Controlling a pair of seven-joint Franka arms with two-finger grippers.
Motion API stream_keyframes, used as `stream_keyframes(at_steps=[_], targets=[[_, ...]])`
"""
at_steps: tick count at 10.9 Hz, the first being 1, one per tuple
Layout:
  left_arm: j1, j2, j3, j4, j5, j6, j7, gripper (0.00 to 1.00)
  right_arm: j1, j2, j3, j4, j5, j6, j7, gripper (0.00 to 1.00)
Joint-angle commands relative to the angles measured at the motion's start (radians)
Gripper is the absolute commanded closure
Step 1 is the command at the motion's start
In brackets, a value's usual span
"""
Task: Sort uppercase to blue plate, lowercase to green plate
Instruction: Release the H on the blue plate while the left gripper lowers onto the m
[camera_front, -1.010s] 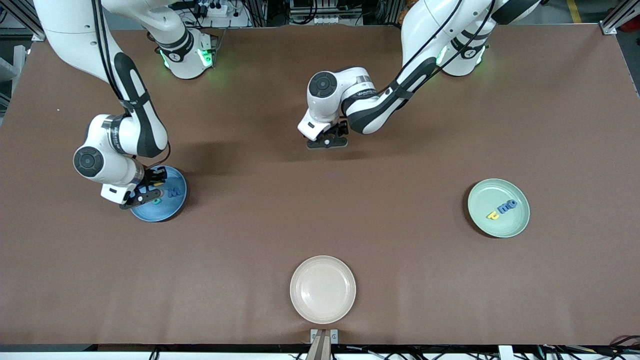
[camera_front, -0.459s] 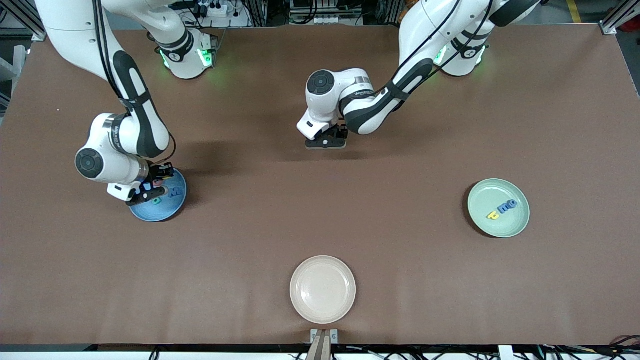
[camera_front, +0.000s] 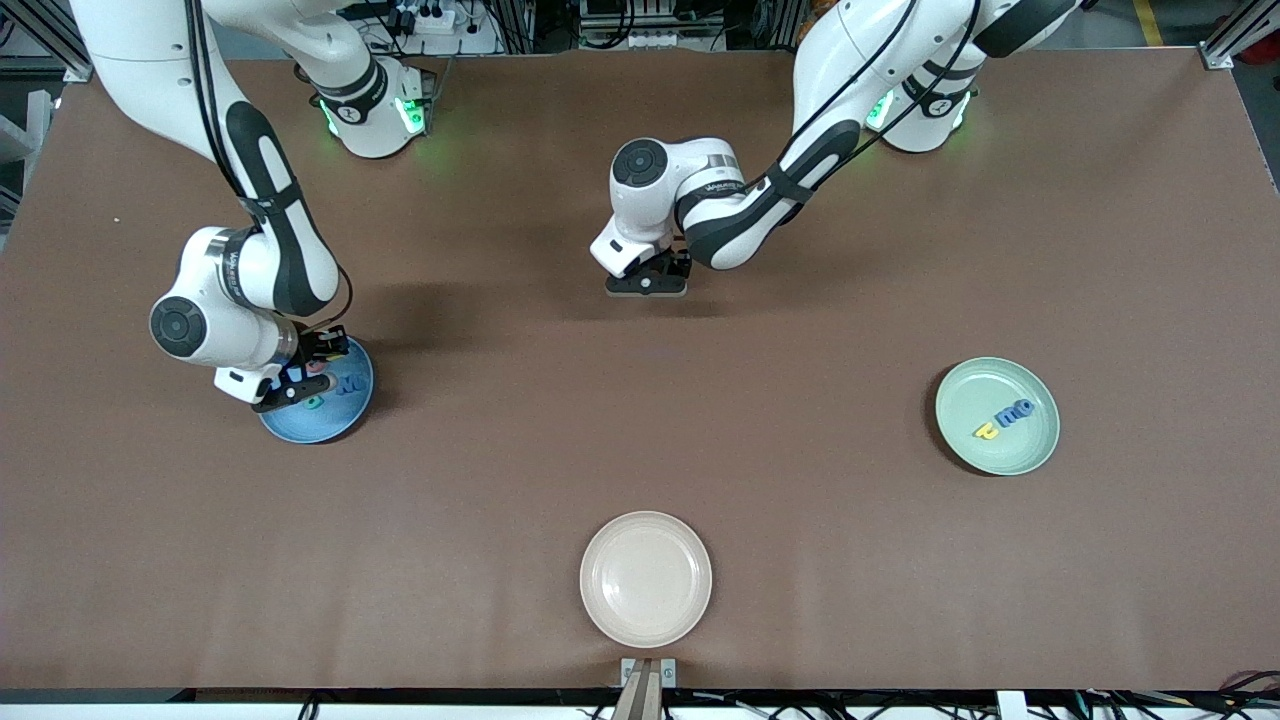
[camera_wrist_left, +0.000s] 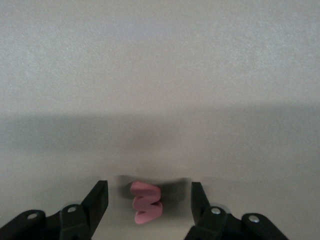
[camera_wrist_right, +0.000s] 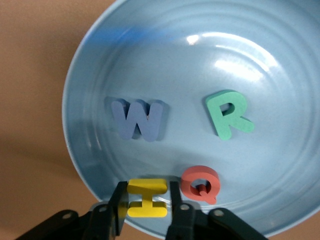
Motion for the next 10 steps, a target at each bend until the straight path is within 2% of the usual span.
stream_keyframes(at_steps=[1, 5, 7, 8, 9, 10], targets=[[-0.008, 0.001, 0.007, -0.018, 0.070, 0.019, -0.062, 0.27, -0.004, -0.023, 0.006, -0.005, 0.016, -0.008, 0.008, 0.38], [-0.005, 0.001, 0.007, -0.029, 0.073, 0.026, -0.079, 0.29, -0.004, -0.025, 0.005, 0.073, 0.013, -0.114, 0.014, 0.33], [-0.005, 0.002, 0.007, -0.029, 0.073, 0.043, -0.082, 0.34, -0.010, -0.042, 0.006, 0.120, 0.002, -0.165, 0.054, 0.29], [-0.005, 0.004, 0.007, -0.029, 0.073, 0.048, -0.082, 0.38, -0.013, -0.045, 0.008, 0.161, -0.020, -0.212, 0.086, 0.27], [-0.007, 0.004, 0.007, -0.028, 0.073, 0.052, -0.082, 0.47, -0.025, -0.045, 0.008, 0.230, -0.057, -0.284, 0.118, 0.26], [-0.005, 0.008, 0.007, -0.029, 0.073, 0.058, -0.083, 0.52, -0.038, -0.043, 0.020, 0.311, -0.100, -0.366, 0.169, 0.22]])
